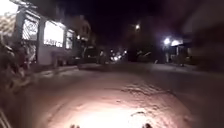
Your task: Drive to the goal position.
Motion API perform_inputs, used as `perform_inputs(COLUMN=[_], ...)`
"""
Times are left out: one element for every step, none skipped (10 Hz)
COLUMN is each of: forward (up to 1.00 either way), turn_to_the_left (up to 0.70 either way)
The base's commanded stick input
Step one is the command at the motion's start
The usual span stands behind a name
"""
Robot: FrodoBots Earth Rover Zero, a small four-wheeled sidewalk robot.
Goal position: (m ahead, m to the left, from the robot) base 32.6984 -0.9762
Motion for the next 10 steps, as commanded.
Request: perform_inputs(forward=[0.85, 0.85, 0.85, 0.85, 0.85, 0.85, 0.85, 0.85, 0.85, 0.85], turn_to_the_left=[-0.18, -0.34, -0.34, -0.34, -0.26, 0.0, 0.0, 0.0, 0.0, 0.0])
